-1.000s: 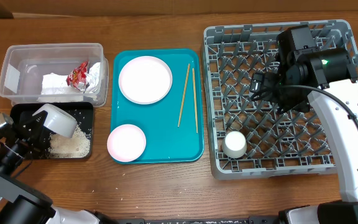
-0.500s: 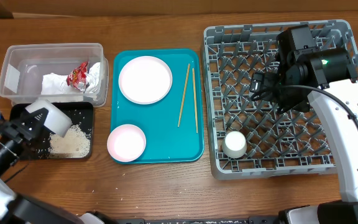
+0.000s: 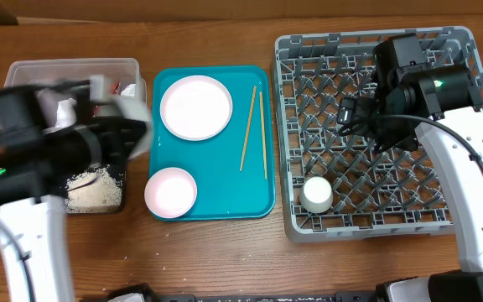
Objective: Sort waste into correct bins and load items into the dishwasher
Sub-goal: 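Carry the empty grey bowl back and set it on the teal tray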
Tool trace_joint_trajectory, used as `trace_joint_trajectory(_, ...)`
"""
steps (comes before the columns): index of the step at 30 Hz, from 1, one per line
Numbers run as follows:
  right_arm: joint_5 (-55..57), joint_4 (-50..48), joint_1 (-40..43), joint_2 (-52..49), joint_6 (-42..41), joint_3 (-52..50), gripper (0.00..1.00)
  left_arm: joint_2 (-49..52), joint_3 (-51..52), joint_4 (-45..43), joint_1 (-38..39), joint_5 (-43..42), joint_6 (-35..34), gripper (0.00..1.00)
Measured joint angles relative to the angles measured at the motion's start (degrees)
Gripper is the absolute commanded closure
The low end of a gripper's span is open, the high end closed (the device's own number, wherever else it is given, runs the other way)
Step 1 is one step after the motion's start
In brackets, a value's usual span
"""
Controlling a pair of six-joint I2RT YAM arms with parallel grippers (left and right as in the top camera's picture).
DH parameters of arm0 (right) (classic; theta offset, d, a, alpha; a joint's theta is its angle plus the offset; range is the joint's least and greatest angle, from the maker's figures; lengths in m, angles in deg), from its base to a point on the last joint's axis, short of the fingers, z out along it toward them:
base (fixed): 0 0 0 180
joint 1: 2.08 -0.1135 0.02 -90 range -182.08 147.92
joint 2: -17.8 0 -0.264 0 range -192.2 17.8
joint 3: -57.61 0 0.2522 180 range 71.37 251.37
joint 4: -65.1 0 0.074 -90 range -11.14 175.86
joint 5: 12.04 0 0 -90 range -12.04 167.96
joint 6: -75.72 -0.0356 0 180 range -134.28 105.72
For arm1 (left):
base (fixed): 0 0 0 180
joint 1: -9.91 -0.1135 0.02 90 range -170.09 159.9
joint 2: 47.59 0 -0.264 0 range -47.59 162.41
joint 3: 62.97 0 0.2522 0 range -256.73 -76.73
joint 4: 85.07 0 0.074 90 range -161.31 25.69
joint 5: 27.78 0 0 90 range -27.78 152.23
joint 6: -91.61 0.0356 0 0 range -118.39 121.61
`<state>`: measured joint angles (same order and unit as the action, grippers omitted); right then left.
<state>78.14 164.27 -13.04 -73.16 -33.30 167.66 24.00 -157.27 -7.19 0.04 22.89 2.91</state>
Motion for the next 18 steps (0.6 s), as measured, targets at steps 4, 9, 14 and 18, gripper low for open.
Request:
trace_joint_trajectory(4, 0.02, -0.02, 0.0, 0.0, 0.0, 0.02, 0.0, 3.54, -0.02, -2.82, 13.75, 10.56, -3.45, 0.96)
trace_joint_trajectory(9, 0.02, -0.11, 0.0, 0.0, 0.04, 0.02, 0.0, 11.93, -0.04, -4.17, 28.57, 22.82, -6.03, 0.96)
trace_joint_trajectory(14, 0.02, -0.35, 0.0, 0.0, 0.0, 0.02, 0.0, 20.37, -0.04, -4.09, 36.79, 30.84, -7.63, 0.96)
trace_joint_trajectory(18, 0.02, -0.7, 0.0, 0.0, 0.0, 0.02, 0.0, 26.43, -0.04, -3.52, 39.95, 33.66, -8.94, 0.96)
